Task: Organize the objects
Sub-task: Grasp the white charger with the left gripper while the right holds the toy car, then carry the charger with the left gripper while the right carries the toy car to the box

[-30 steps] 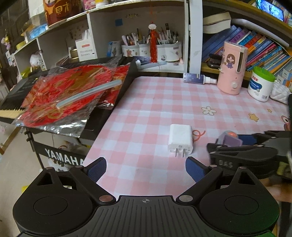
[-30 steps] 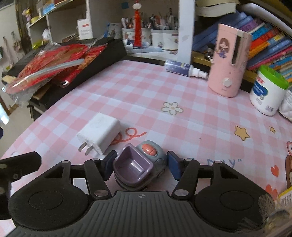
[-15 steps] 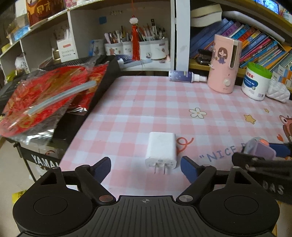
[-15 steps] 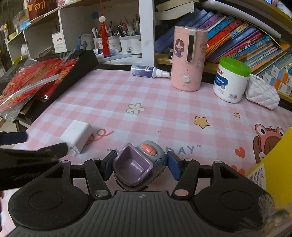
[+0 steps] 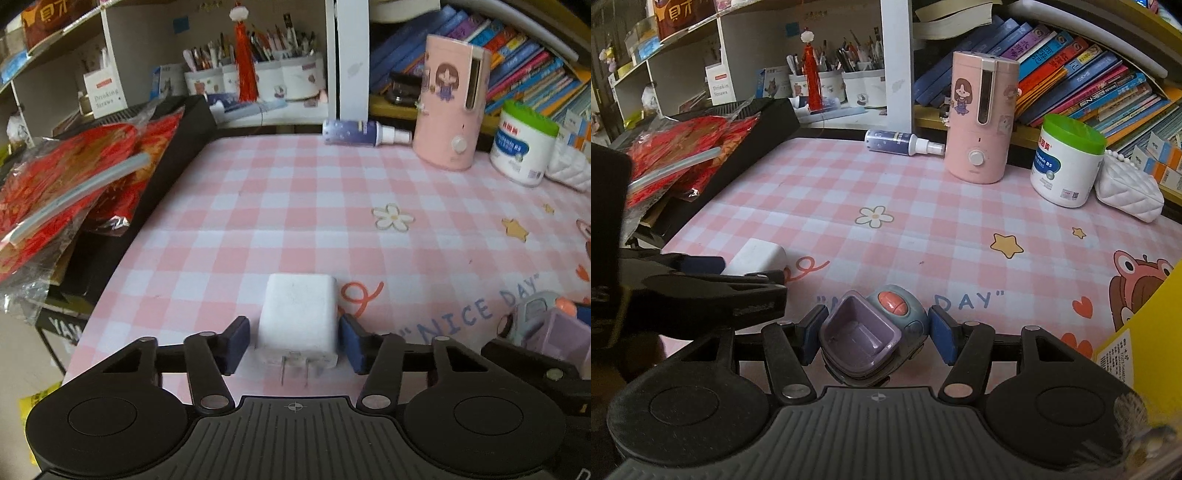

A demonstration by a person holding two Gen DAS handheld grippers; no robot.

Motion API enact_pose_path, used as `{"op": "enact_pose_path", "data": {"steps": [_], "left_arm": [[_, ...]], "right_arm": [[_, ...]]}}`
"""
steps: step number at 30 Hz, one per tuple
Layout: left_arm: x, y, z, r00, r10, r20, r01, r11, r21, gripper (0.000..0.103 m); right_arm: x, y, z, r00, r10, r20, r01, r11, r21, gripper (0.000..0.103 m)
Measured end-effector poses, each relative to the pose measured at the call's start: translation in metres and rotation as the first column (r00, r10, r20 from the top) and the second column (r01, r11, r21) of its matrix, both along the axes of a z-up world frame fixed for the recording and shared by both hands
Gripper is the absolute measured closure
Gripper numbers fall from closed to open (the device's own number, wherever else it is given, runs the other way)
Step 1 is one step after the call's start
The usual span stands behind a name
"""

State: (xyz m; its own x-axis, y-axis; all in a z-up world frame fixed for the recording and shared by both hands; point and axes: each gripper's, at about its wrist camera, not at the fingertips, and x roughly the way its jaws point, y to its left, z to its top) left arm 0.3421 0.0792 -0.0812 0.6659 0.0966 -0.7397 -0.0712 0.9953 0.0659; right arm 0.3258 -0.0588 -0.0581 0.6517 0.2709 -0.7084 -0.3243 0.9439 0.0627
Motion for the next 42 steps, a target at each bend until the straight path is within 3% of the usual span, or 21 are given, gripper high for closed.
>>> {"op": "enact_pose_path", "data": {"steps": [4, 12, 22, 33, 42], "left_arm": [[0.000, 0.001, 0.001, 1.000, -0.010, -0.001, 0.010, 1.000, -0.018, 0.062], [-0.027, 0.006, 0.024, 1.000, -0.002, 0.029, 0.005, 0.995, -0.096, 0.062], [-0.097, 0.010, 0.052, 0.998, 0.010, 0.056, -0.001, 0.989, -0.150, 0.062], [-0.175, 0.012, 0.067, 0.998, 0.018, 0.059, -0.007, 0.981, -0.194, 0.062], [-0.214, 0.009, 0.068, 0.998, -0.003, 0.069, 0.016, 0.982, -0.191, 0.062]], "right_arm": [[-0.001, 0.000, 0.000, 1.000, -0.006, 0.001, 0.006, 1.000, 0.001, 0.046], [-0.010, -0.004, 0.005, 1.000, -0.019, 0.009, 0.019, 1.000, 0.006, 0.046], [-0.042, -0.013, 0.019, 1.000, -0.001, 0.018, 0.001, 1.000, 0.011, 0.046], [-0.096, -0.026, 0.035, 0.999, 0.032, 0.006, -0.033, 0.999, 0.013, 0.046], [-0.136, -0.027, 0.041, 1.000, 0.013, 0.010, -0.013, 1.000, 0.013, 0.046]]}}
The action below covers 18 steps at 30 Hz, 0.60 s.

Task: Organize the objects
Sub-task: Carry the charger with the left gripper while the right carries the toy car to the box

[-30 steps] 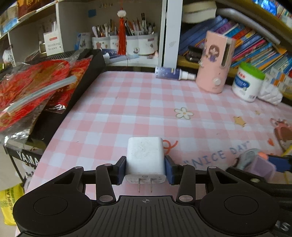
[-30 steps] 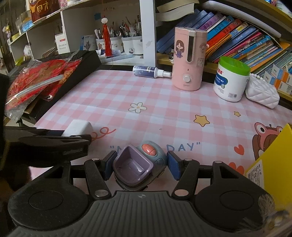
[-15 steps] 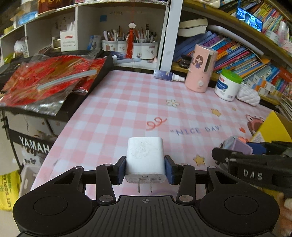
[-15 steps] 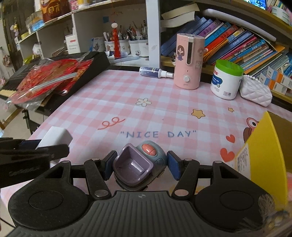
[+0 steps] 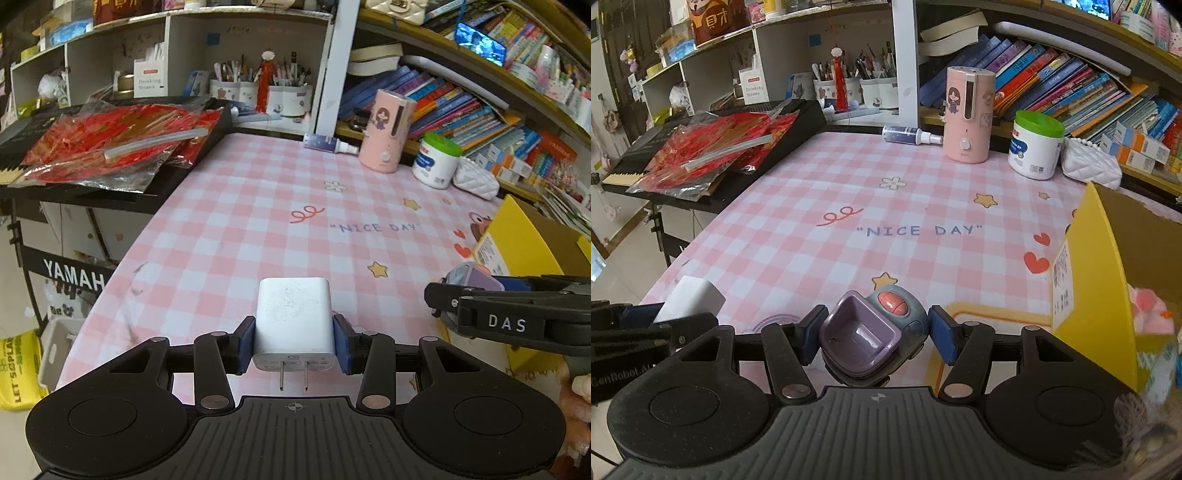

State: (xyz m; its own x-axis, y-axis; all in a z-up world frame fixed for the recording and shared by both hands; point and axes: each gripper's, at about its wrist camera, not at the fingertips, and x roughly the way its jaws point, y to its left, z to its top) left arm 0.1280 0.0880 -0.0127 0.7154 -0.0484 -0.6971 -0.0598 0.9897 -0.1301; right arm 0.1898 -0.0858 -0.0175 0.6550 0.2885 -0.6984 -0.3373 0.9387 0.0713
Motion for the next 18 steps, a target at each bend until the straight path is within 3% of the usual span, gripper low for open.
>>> {"op": "enact_pose_path", "data": {"steps": [18], "left_arm": [[-0.096, 0.005, 0.006, 0.999, -0.041, 0.016, 0.041, 0.999, -0.009, 0.062]], "right_arm": [[-0.101, 0.006, 0.000, 0.999, -0.035, -0.019, 0.035, 0.999, -0.005, 0.046]]}}
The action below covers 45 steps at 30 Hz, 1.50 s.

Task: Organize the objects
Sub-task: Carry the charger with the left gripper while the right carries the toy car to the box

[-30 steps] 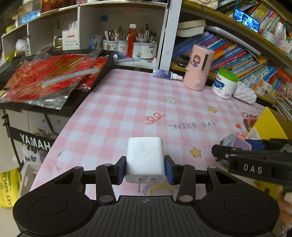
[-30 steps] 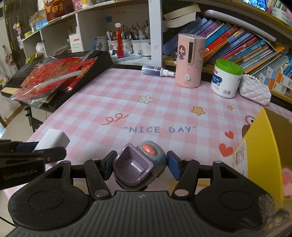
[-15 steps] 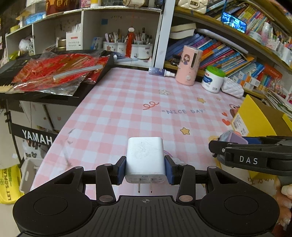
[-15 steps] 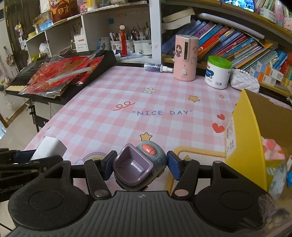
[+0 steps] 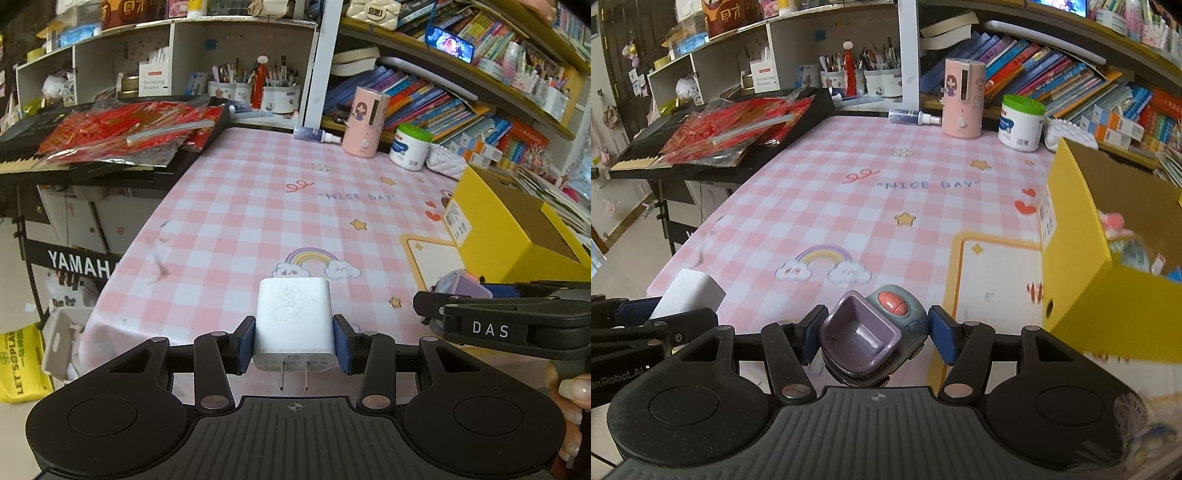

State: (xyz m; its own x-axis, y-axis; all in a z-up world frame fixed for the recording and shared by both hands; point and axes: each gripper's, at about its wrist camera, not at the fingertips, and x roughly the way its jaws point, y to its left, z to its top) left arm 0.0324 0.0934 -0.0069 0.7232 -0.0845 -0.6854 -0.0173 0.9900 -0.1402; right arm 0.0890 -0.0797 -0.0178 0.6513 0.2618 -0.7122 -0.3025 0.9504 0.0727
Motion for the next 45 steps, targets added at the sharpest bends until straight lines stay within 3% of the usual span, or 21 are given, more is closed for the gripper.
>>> {"op": "enact_pose_path", "data": {"steps": [17, 26, 34, 45], "left_arm": [[-0.055, -0.014, 0.003, 0.998, -0.067, 0.010, 0.067, 0.998, 0.009, 0.062], [-0.066, -0.033, 0.000, 0.988, -0.154, 0.005, 0.154, 0.988, 0.005, 0.062], [-0.065, -0.056, -0.002, 0.972, -0.236, 0.005, 0.236, 0.972, -0.005, 0.062], [-0.054, -0.102, -0.003, 0.931, -0.364, 0.009, 0.364, 0.931, 0.000, 0.062]], "right_arm": [[-0.067, -0.011, 0.000, 0.999, -0.053, 0.003, 0.053, 0.998, 0.023, 0.046], [-0.093, -0.033, -0.004, 0.991, -0.132, -0.015, 0.132, 0.991, 0.022, 0.046], [-0.107, -0.060, -0.004, 0.976, -0.217, -0.021, 0.217, 0.976, 0.014, 0.046], [-0.121, -0.107, -0.006, 0.937, -0.348, -0.028, 0.349, 0.937, 0.013, 0.046]]}}
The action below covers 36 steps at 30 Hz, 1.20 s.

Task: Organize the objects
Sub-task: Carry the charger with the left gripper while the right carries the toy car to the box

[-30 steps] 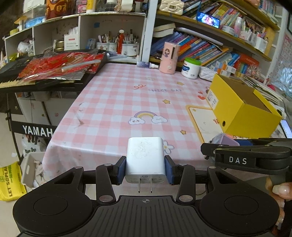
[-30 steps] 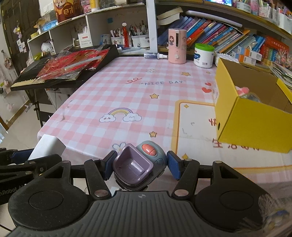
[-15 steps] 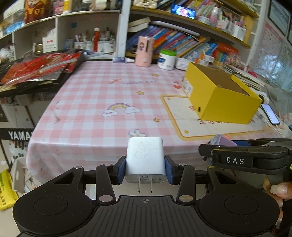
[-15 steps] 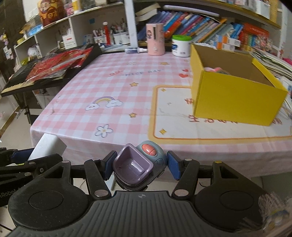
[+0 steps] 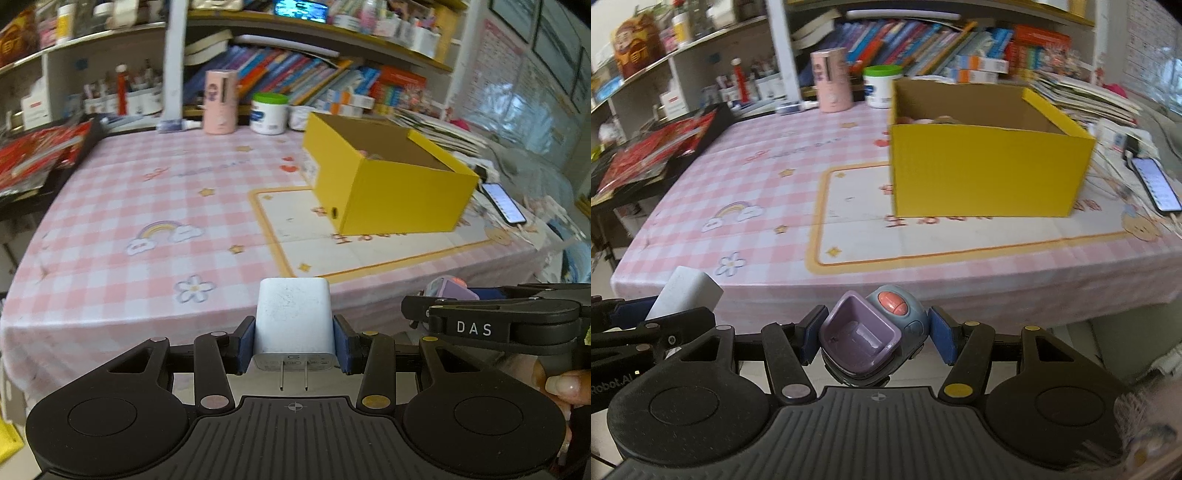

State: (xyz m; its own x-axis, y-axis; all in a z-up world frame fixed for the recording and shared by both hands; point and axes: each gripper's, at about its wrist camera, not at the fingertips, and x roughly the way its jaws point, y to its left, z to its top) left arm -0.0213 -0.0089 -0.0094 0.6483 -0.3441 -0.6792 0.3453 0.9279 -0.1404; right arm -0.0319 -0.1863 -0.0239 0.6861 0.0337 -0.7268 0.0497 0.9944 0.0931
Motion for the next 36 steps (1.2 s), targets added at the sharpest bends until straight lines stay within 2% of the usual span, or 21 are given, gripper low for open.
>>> {"op": "enact_pose_path", "data": {"steps": [12, 24, 28, 36], "left_arm": [[0.021, -0.047, 0.003, 0.997, -0.075, 0.007, 0.075, 0.997, 0.018, 0.062], [0.052, -0.091, 0.011, 0.994, -0.103, 0.036, 0.102, 0.994, 0.028, 0.062], [0.063, -0.106, 0.020, 0.990, -0.117, 0.079, 0.114, 0.993, 0.030, 0.062], [0.100, -0.136, 0.048, 0.975, -0.102, 0.198, 0.098, 0.995, 0.030, 0.062]], "right_arm": [[0.008, -0.050, 0.001, 0.996, -0.085, -0.001, 0.085, 0.996, 0.017, 0.046], [0.041, -0.091, 0.007, 0.995, -0.097, 0.003, 0.097, 0.995, 0.022, 0.046], [0.052, -0.105, 0.016, 0.994, -0.096, 0.047, 0.095, 0.995, 0.018, 0.046], [0.085, -0.143, 0.052, 0.973, -0.093, 0.213, 0.099, 0.995, -0.017, 0.046]]}}
